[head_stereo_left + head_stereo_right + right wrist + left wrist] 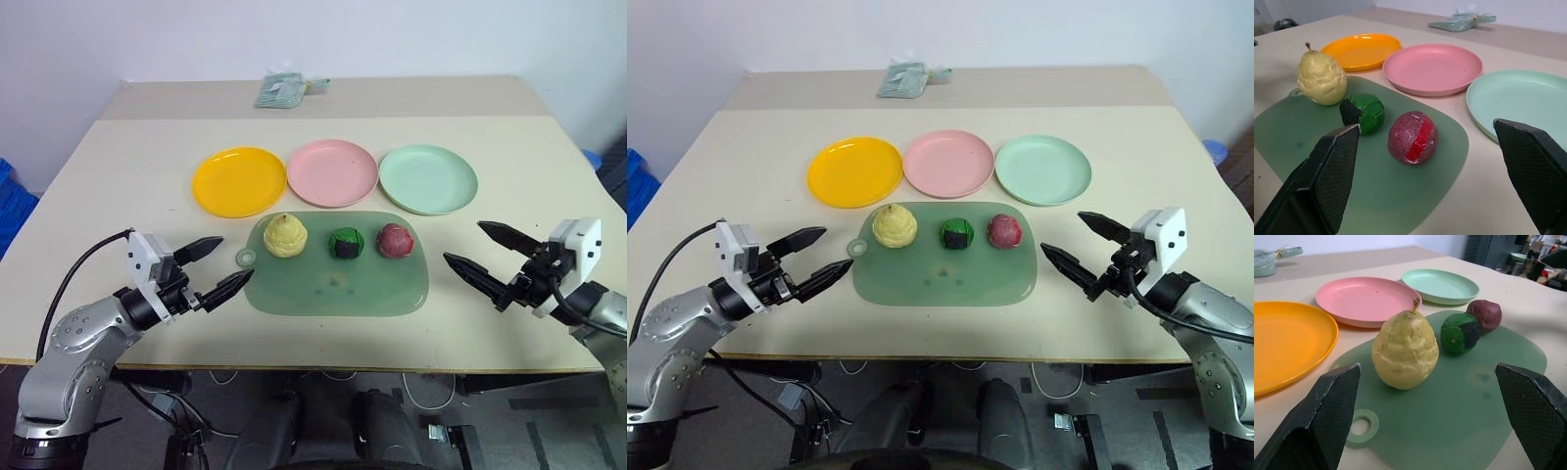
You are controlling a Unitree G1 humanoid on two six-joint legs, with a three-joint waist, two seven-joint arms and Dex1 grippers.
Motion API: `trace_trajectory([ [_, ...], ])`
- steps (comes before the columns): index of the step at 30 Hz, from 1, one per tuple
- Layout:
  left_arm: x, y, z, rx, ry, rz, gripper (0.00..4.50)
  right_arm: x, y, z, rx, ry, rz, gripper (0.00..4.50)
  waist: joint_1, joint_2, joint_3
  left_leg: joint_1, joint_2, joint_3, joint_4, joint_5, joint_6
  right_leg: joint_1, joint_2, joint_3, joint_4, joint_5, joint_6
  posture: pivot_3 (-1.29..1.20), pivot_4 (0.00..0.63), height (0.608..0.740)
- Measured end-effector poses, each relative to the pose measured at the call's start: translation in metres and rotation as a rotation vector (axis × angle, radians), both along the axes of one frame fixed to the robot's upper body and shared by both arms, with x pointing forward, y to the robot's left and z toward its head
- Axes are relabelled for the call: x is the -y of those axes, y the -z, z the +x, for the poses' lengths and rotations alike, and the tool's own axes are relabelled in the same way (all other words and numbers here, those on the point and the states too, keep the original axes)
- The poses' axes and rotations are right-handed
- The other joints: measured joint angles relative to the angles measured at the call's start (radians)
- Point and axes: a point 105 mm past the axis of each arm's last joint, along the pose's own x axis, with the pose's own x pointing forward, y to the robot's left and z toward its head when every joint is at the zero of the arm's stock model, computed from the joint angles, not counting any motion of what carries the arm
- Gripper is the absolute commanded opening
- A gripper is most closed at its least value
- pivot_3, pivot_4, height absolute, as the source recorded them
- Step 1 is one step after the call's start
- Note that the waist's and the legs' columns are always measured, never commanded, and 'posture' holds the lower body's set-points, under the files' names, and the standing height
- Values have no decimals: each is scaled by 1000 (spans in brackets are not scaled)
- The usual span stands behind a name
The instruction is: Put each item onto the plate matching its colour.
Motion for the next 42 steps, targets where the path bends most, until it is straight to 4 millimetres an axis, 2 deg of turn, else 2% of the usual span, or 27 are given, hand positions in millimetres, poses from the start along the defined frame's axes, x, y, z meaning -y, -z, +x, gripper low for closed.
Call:
trace_trajectory([
  [6,4,3,1,-10,8,2,4500,0,0,0,0,-2,-1,4467,0,0,0,0,0,0,0,0,0,0,0,0,0,0,0,0,150,740],
  [18,9,-6,11,33,-19,-17,4500,-3,1,-4,20,-28,14,4467,1,0,0,0,0,0,0,0,0,0,0,0,0,0,0,0,150,740],
  [21,8,-8,16,37,-50,-21,4500,-9,-1,-4,35,-62,20,4467,0,0,0,0,0,0,1,0,0,0,0,0,0,1,0,0,150,740],
  [24,8,-4,31,-6,-123,-23,4500,-26,-7,-1,63,-160,34,4467,-2,0,0,0,1,1,1,0,0,0,1,0,0,1,0,0,150,740],
  [30,23,-2,48,-55,-138,-45,4500,-55,-16,1,103,-346,31,4467,0,-1,0,0,2,1,1,0,0,0,3,0,0,2,1,0,150,740],
  [36,44,4,58,-77,-92,-47,4500,-65,-10,7,108,-431,-15,4467,0,-1,0,-1,2,1,1,0,0,0,3,0,-1,3,1,0,150,740],
  [42,45,12,65,-103,-96,-23,4500,-64,-4,8,109,-443,-46,4467,0,-1,0,0,3,1,1,0,-1,0,4,0,-1,3,1,0,150,740],
])
